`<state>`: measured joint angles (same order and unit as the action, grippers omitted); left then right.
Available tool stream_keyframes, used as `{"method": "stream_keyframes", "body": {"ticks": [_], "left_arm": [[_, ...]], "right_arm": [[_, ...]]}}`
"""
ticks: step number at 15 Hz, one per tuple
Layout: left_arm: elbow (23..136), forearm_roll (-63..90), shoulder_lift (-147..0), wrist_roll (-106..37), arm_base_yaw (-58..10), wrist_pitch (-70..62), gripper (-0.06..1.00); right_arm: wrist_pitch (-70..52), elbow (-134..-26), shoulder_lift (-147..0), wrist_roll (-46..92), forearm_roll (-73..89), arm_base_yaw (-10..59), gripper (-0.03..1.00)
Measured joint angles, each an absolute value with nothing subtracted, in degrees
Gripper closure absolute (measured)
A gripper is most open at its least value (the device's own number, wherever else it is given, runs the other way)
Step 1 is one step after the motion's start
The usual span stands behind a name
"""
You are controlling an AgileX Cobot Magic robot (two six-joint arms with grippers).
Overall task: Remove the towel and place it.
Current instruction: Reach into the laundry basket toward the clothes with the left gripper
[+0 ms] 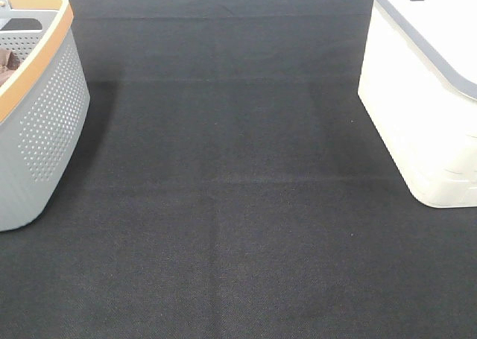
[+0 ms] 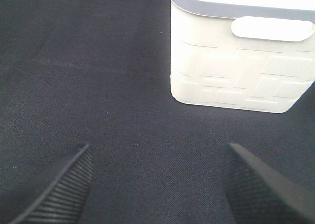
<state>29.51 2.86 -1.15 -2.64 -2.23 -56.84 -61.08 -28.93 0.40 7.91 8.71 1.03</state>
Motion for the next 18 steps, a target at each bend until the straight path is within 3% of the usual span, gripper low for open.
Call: {"method": "stream_keyframes", "body": {"ticks": [4,10,15,18], "left_arm": [[29.8,-1.5,-11.8,9.3,-2.2,-41.1,0.18],[30.4,-4.6,-40.5,11.6,-2.2,-22.9,0.22],[40.2,-4.6,-59.5,14.7,-2.2,-21.9,0.22],[52.7,-4.6,-71.2,16.3,-1.8,-27.5,0.22]], "right_arm": [[-61.1,-28.9,0.4,7.9,8.7,1.0,0.27],[-61.1,-28.9,0.4,7.9,8.7,1.0,0.27],[-61.1,-28.9,0.4,7.9,8.7,1.0,0.27],[-61.1,-28.9,0.4,7.9,8.7,1.0,0.27]]}}
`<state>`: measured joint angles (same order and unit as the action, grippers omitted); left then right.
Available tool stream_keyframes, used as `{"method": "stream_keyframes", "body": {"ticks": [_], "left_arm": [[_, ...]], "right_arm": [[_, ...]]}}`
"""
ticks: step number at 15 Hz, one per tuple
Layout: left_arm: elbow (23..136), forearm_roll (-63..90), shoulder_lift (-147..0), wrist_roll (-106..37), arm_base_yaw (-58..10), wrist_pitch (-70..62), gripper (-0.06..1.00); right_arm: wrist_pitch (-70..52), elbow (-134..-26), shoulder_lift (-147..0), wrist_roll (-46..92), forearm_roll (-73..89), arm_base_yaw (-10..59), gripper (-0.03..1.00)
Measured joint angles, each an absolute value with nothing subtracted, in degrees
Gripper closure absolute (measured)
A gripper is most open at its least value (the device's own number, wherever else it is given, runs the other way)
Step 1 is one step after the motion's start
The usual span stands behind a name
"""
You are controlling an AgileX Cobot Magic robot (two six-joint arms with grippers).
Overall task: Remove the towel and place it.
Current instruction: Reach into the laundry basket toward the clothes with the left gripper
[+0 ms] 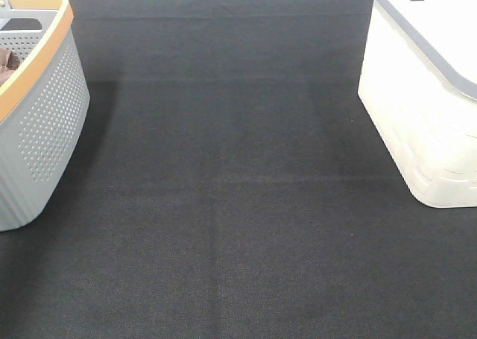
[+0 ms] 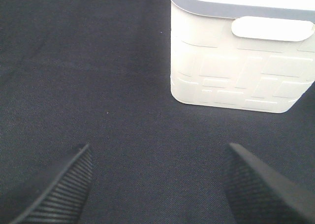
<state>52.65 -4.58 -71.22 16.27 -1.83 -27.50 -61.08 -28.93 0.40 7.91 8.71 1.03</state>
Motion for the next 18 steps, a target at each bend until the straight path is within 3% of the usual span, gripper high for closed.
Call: {"method": "stream_keyframes", "body": {"ticks": [8,14,18], "left_arm": [[81.2,-6.6,-90.7,16.8,-1.8,-48.9,0.24],[89.7,-11.8,-99.9,20.5,-1.5,-55.6,0.27],[95.6,-8.8,-106.6,20.9,4.5,-58.6,0.27]], "right_arm": [[-61.1,-28.9,0.4,7.9,8.7,1.0,0.27],[-61.1,-28.9,0.4,7.9,8.7,1.0,0.27],[-61.1,-28.9,0.4,7.9,8.7,1.0,0.27]]}}
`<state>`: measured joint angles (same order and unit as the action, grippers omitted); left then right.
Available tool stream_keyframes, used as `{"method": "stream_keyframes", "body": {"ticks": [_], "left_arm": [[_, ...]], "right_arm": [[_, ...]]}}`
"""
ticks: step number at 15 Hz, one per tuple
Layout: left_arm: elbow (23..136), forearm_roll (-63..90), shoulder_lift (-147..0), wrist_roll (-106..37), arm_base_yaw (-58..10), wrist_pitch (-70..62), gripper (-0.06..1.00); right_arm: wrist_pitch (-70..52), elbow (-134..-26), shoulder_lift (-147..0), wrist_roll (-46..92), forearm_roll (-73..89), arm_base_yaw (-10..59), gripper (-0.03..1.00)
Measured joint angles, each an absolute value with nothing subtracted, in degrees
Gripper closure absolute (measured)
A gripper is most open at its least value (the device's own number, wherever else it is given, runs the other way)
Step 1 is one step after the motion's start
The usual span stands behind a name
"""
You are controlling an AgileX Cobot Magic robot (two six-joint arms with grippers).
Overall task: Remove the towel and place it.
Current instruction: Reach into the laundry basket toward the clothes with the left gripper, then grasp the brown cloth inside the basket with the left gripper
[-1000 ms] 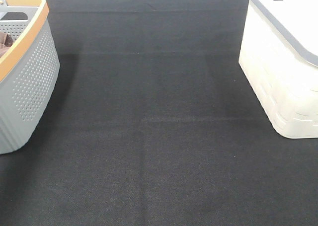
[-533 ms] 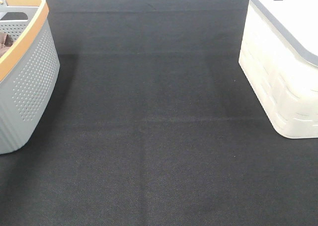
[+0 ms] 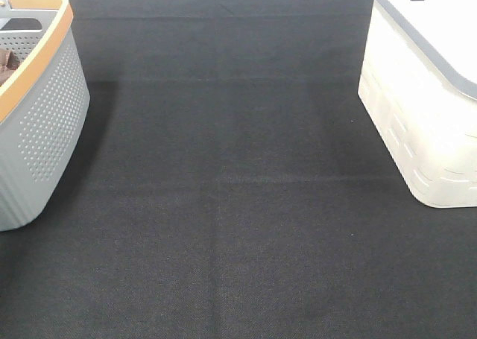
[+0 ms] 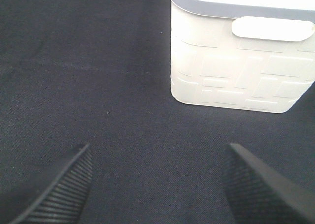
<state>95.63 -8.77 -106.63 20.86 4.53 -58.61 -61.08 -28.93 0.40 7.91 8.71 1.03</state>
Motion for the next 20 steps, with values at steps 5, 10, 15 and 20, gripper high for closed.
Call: {"method": "stream_keyframes", "body": {"ticks": [5,10,15,20], "left_arm": [[102.6,-6.9,-114.0,20.6,8.2,-58.8,0.3],[111.8,-5.6,-122.0,19.5,8.2,-64.6,0.3],[113.1,-5.6,-125.5,19.3,8.2,-65.3,0.31],[113.4,-6.0,-127.7,19.3,8.2,-65.2,0.39]], "right_arm": [[-61.1,-28.9,0.4,7.9,8.7,1.0,0.27],[-61.1,-28.9,0.4,7.9,8.7,1.0,0.27],[-61.1,-28.9,0.4,7.9,8.7,1.0,0.27],[-61.1,-28.9,0.4,7.9,8.7,1.0,0.27]]}}
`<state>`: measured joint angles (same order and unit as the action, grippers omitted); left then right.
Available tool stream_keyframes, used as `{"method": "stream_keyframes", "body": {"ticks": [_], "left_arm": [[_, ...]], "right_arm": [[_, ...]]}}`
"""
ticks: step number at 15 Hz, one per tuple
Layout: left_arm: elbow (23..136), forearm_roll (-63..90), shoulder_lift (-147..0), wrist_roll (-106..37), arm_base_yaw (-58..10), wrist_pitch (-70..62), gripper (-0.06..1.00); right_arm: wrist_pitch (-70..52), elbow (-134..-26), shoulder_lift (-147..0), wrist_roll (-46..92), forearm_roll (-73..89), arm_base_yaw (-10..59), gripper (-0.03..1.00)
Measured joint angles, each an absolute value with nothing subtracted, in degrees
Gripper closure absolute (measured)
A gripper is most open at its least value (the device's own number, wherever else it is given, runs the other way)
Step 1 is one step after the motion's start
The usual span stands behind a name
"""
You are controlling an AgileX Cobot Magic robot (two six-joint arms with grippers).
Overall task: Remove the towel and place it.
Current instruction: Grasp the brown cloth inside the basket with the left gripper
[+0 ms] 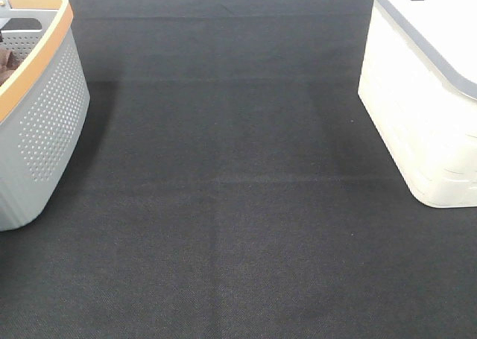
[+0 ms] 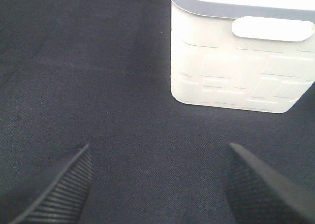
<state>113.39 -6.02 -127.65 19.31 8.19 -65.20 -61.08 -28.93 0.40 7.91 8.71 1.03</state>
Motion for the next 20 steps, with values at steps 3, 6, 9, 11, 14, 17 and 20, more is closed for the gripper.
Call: {"method": "stream_keyframes", "body": {"ticks": [3,6,9,11,14,17,20], "left_arm": [[114.8,-7.8,-127.7,18.2,8.2,-65.7,0.66],[114.8,-8.3,-127.7,14.4,8.2,-67.0,0.86],[115.2,-9.6,-127.7,13.2,8.2,-69.1,0.94],[116.0,-9.6,-127.0,13.1,8.2,-69.2,0.94],[116.6,-8.0,-121.0,11.7,8.2,-69.4,0.94],[116.7,-6.1,-116.1,10.5,8.2,-69.5,0.94],[116.7,-3.4,-108.0,9.1,8.2,-69.6,0.94]], "right_arm": [[-61.1,-28.9,0.4,7.9,8.7,1.0,0.27],[-61.1,-28.9,0.4,7.9,8.7,1.0,0.27],[-61.1,-28.9,0.4,7.9,8.7,1.0,0.27],[-61.1,-28.9,0.4,7.9,8.7,1.0,0.27],[-61.1,-28.9,0.4,7.9,8.7,1.0,0.27],[-61.1,-28.9,0.4,7.9,8.7,1.0,0.27],[-61.1,-28.9,0.4,7.9,8.7,1.0,0.27]]}}
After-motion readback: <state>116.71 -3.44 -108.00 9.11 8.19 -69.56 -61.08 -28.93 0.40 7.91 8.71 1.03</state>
